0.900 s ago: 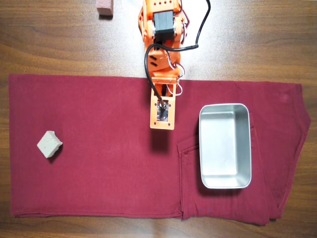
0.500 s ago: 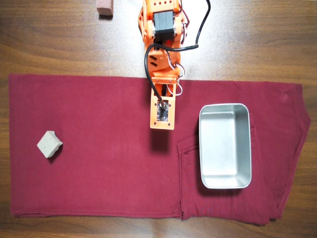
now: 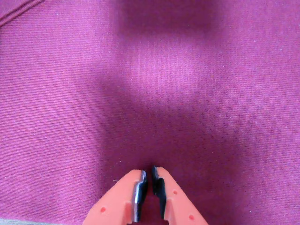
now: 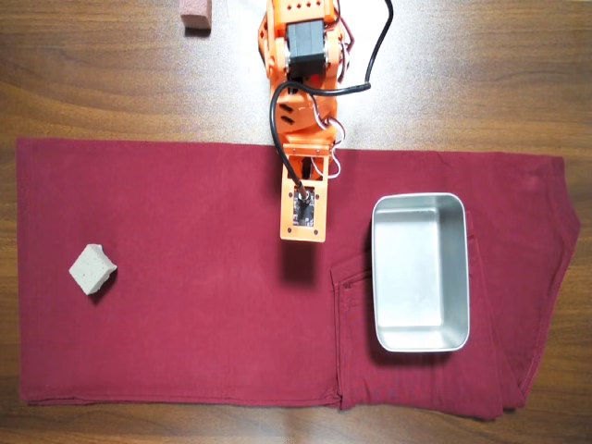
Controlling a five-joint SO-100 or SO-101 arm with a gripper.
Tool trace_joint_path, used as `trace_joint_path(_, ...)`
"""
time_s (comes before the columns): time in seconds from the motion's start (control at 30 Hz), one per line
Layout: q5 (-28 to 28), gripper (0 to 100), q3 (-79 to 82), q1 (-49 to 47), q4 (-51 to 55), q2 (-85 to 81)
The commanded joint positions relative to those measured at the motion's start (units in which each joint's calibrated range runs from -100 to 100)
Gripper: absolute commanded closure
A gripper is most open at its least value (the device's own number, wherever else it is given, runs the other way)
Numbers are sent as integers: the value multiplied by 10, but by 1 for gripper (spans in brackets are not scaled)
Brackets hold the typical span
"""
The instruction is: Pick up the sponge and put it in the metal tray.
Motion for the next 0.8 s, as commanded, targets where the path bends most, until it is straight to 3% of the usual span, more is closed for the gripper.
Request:
trace_joint_path(0.0, 0, 97, 4, 2, 13, 5)
trace_joint_path(0.5, 0, 94, 4, 2, 13, 5)
trace_joint_path(0.6, 0, 100, 4, 2, 13, 5)
trace_joint_path(0.77, 2, 100, 4, -5, 13, 5)
